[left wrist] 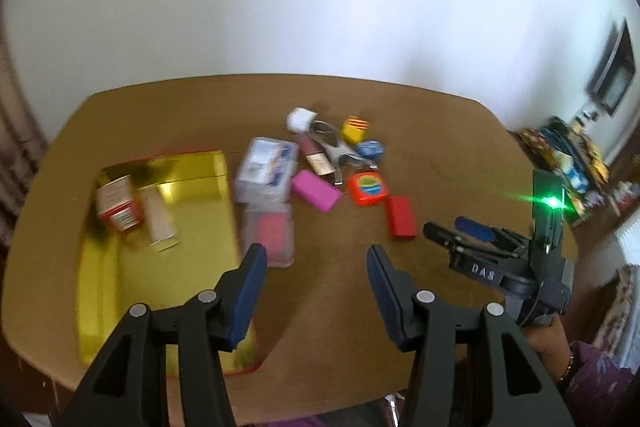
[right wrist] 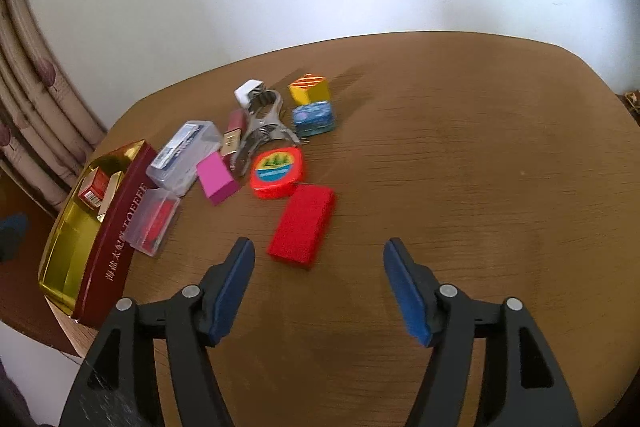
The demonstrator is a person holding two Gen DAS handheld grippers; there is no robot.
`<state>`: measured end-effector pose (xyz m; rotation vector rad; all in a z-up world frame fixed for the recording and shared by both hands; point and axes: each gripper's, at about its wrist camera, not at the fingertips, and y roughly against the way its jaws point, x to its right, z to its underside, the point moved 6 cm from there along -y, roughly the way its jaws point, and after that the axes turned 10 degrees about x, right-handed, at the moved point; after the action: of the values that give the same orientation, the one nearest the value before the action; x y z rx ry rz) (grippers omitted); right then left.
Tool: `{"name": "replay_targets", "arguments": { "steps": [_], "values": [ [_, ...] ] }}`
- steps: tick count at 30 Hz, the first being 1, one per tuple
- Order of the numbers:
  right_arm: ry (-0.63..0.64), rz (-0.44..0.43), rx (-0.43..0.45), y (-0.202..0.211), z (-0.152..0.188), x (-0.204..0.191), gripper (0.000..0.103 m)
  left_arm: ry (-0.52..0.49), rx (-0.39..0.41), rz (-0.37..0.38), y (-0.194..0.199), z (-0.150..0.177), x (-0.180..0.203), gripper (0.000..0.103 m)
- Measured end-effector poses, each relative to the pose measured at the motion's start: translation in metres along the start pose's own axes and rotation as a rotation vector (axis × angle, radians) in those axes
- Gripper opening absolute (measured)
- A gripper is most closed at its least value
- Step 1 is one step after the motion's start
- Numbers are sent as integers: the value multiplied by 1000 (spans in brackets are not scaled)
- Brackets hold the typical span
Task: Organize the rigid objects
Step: 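Grasp the clear plastic case with red contents with the left tool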
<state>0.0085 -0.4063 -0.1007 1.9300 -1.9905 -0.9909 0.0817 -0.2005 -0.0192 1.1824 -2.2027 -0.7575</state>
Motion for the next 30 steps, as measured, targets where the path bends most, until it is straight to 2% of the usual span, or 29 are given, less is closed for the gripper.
{"name": "replay_targets", "arguments": {
  "steps": [4, 11, 18, 26, 30],
  "values": [
    [-22, 27, -4, 6, 3, 25, 65, 4, -85, 39, -44, -10, 12, 53],
    [-94, 34, -16, 5, 6, 52, 65, -2, -232, -59, -104, -14, -6, 53],
    [-95, 9, -36, 2, 7, 50, 65, 0, -283, -136, -124, -17, -26, 53],
    [-101, 0, -40, 5, 6, 50, 65, 48, -376, -131, -144, -4, -41, 53],
    [-99, -4, -38, 7, 5, 49, 65, 55, -362, -135, -142, -6, -43, 53]
  ]
}}
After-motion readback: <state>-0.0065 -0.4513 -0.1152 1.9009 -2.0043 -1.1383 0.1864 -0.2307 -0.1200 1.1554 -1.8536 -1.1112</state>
